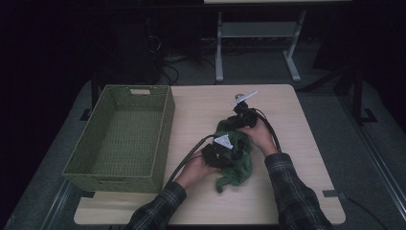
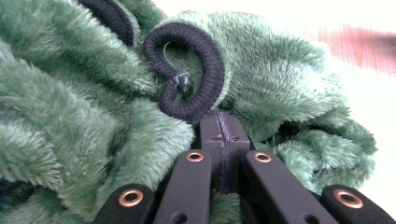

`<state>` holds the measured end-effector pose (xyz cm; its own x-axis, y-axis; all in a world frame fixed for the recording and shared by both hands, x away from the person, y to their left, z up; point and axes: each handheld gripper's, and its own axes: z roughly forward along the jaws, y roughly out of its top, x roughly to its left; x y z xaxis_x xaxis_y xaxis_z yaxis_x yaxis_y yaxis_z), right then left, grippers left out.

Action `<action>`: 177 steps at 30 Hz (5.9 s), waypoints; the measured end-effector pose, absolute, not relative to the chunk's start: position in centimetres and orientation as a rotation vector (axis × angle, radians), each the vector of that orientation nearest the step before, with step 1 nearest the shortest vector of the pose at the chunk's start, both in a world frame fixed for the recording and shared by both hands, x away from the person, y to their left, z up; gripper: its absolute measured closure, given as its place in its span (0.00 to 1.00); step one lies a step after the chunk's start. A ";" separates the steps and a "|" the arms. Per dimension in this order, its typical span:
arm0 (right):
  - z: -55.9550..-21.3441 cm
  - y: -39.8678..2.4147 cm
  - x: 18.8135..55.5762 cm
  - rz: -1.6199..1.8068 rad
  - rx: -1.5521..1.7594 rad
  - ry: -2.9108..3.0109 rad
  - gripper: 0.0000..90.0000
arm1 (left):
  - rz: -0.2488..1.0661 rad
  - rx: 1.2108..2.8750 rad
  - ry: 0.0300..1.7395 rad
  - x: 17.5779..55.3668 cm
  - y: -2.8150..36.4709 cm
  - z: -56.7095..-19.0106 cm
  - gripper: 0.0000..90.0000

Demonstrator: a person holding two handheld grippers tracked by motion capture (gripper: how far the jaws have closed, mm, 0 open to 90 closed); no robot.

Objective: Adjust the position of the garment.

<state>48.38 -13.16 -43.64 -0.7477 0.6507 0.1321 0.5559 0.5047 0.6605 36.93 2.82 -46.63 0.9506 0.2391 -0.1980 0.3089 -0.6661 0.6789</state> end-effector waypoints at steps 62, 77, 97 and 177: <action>-35.4 -17.9 34.7 1.464 0.623 2.526 0.97 | 0.175 2.139 0.553 34.3 8.5 -41.6 0.70; -35.5 -18.2 34.6 1.478 0.617 2.537 0.97 | 0.226 2.058 0.594 38.0 8.0 -37.4 0.56; -36.2 -18.5 32.8 1.453 0.598 2.573 0.96 | 0.220 2.125 0.479 35.7 7.7 -39.4 0.97; -44.9 -24.6 28.4 1.167 1.027 2.588 1.00 | 0.089 2.206 0.368 29.4 9.6 -43.4 1.00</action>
<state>28.43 -24.64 -44.93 -0.7618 0.6285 0.1569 0.5337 0.4717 0.7019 29.38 9.59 -43.39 0.9536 0.2937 -0.0656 0.2311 -0.5753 0.7846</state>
